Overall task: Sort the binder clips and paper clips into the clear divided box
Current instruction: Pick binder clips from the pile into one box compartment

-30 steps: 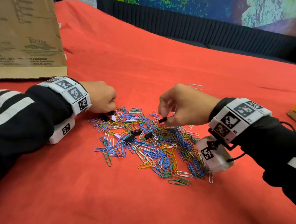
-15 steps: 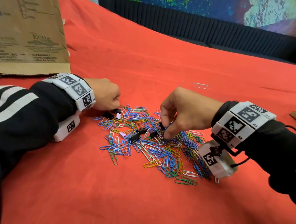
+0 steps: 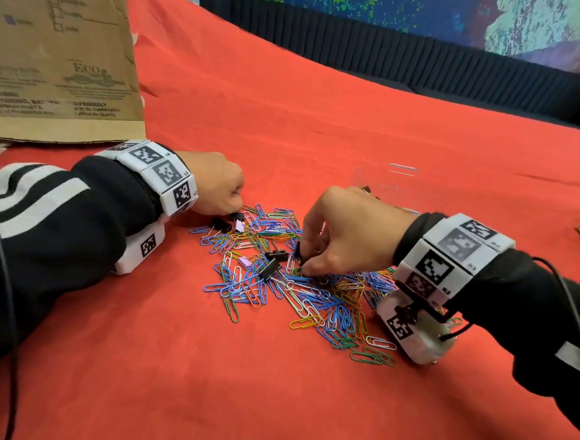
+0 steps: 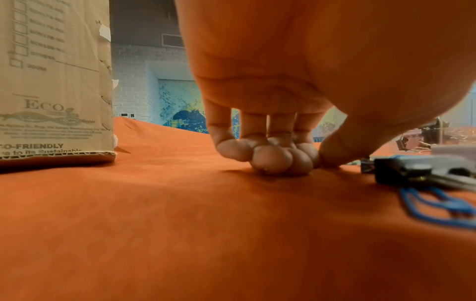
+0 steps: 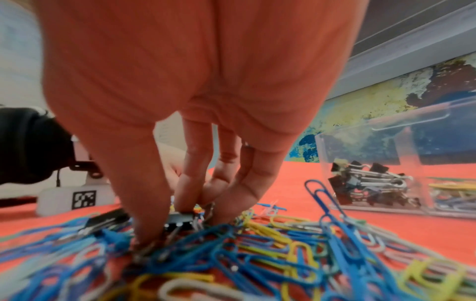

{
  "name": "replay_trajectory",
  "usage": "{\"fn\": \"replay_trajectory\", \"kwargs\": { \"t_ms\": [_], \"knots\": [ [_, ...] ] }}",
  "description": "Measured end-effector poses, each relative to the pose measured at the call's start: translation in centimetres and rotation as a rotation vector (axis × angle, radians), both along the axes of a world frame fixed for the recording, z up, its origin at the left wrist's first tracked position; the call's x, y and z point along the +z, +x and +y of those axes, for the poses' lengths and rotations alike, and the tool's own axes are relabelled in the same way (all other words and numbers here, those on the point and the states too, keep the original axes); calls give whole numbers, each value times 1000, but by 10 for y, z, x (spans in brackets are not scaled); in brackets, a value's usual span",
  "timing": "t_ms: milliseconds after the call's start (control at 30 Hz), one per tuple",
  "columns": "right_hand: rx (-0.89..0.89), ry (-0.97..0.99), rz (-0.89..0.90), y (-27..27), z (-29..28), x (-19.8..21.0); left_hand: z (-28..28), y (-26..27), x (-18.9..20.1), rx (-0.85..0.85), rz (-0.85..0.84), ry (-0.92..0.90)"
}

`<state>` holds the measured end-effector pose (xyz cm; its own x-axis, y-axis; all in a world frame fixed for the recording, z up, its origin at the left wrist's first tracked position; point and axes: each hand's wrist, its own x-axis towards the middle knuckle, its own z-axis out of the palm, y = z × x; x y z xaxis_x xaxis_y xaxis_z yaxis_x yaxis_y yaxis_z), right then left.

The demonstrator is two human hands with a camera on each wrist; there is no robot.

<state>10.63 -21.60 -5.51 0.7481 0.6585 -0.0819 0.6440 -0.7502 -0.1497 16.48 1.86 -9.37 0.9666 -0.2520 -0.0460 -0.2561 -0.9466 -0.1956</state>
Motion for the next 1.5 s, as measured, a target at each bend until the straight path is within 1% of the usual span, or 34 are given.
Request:
{"fn": "replay_trajectory", "kwargs": {
  "t_ms": [67,200,300,467,533,600,667,867,1000,1133,1233,1300,1400,1433,1500],
  "knots": [
    [0,1,9,0,-1,2,0,0,0,0,0,-5],
    [-40,121,97,7,-10,15,1,-1,0,-1,1,-13],
    [-72,175,67,14,-20,25,0,-1,-1,-5,1,-18],
    [-122,330,42,30,-39,41,-1,-4,1,-11,-3,-9],
    [-93,295,92,31,-41,41,-1,-4,0,-10,-6,-6],
    [-25,162,152,27,-39,33,-1,-5,0,-6,-8,2],
    [28,24,168,25,-41,24,-2,-7,0,-4,-5,10],
    [-26,-15,21,12,-54,15,-6,-9,2,-4,1,40],
    [36,-95,-43,-1,-54,5,-4,-8,2,14,5,21],
    [54,-93,-72,-2,-54,-1,-4,-8,2,19,5,14],
    [11,-42,-49,0,-57,9,-4,-7,2,20,10,12],
    [-45,43,-50,6,-61,23,-3,-6,2,24,11,9],
    [-189,219,-139,26,-68,46,-2,-6,1,20,11,2],
    [-235,251,-186,33,-68,50,-3,-6,1,17,8,4],
    [-302,246,-269,47,-66,51,-3,-6,1,15,4,7]
  ]
}}
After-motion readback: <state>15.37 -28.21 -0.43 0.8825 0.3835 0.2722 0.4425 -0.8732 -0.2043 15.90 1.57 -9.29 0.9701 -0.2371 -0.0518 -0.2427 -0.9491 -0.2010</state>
